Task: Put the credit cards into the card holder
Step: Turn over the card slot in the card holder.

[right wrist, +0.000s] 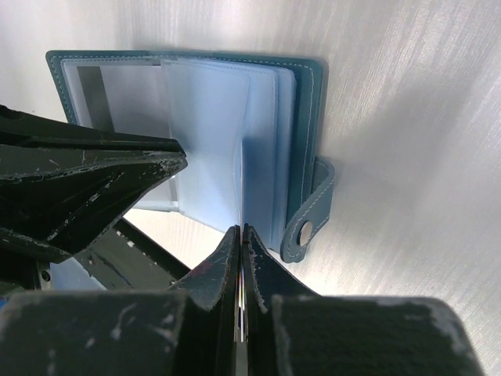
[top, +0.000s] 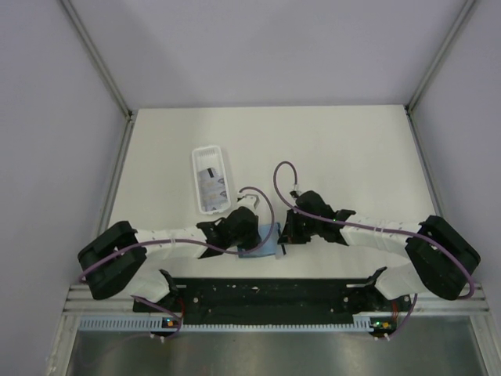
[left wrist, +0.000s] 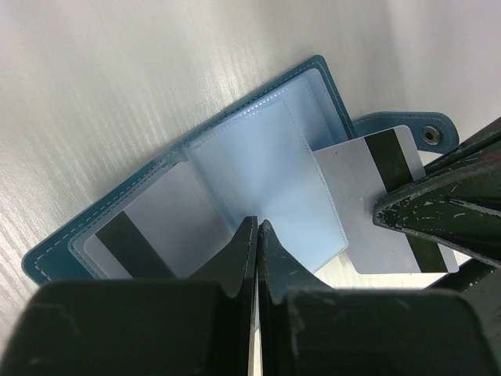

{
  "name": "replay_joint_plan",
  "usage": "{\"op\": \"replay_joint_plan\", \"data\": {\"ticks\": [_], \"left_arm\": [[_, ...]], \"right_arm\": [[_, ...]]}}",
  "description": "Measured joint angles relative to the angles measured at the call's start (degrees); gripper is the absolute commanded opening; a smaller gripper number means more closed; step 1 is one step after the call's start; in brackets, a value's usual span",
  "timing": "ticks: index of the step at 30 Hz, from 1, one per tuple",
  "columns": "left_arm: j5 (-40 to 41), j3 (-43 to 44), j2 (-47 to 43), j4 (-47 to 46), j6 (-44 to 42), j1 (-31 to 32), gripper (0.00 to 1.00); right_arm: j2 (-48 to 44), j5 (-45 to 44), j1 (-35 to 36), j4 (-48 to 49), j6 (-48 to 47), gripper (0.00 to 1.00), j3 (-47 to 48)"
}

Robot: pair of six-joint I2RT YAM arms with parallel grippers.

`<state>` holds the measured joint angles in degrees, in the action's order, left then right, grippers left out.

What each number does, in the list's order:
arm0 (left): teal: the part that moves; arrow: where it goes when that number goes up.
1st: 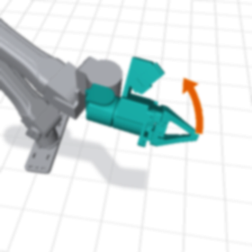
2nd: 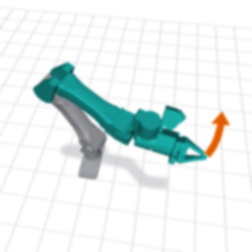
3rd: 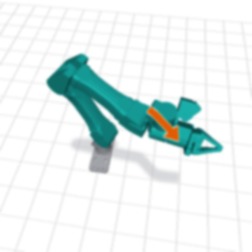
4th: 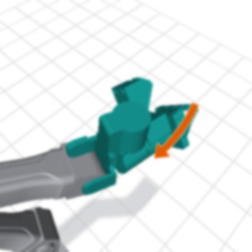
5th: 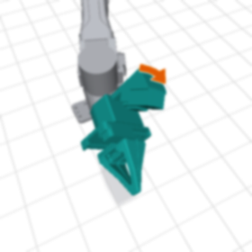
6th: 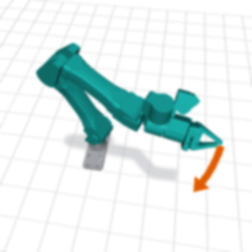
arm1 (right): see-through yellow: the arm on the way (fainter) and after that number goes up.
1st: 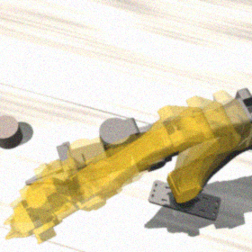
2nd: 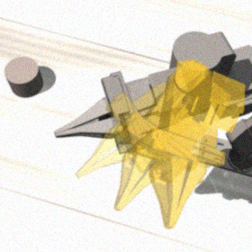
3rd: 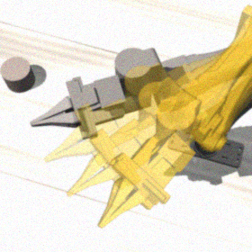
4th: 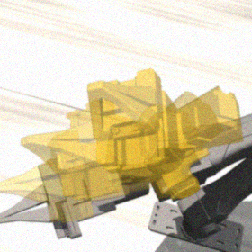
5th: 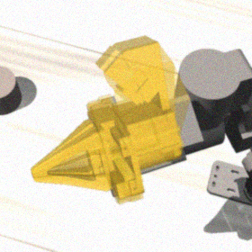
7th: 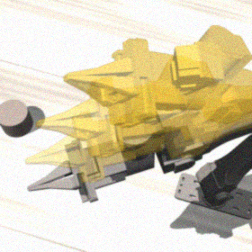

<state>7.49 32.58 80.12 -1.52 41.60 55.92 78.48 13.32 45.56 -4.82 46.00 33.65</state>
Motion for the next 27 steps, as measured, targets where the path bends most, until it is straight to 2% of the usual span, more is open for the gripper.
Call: {"op": "replay_joint_plan", "data": {"ticks": [11, 27], "left_arm": [[-0.46, 0.00, -2.91, 2.05, -1.27, 0.00, 0.00], [4.92, -0.24, -19.71, 9.38, -1.22, 0.00, 0.00]], "right_arm": [[0.11, 2.47, 0.00, 2.89, -0.55, 0.00, -0.66], [-1.22, 4.55, 1.62, 3.50, -0.52, 0.00, 0.48]]}}
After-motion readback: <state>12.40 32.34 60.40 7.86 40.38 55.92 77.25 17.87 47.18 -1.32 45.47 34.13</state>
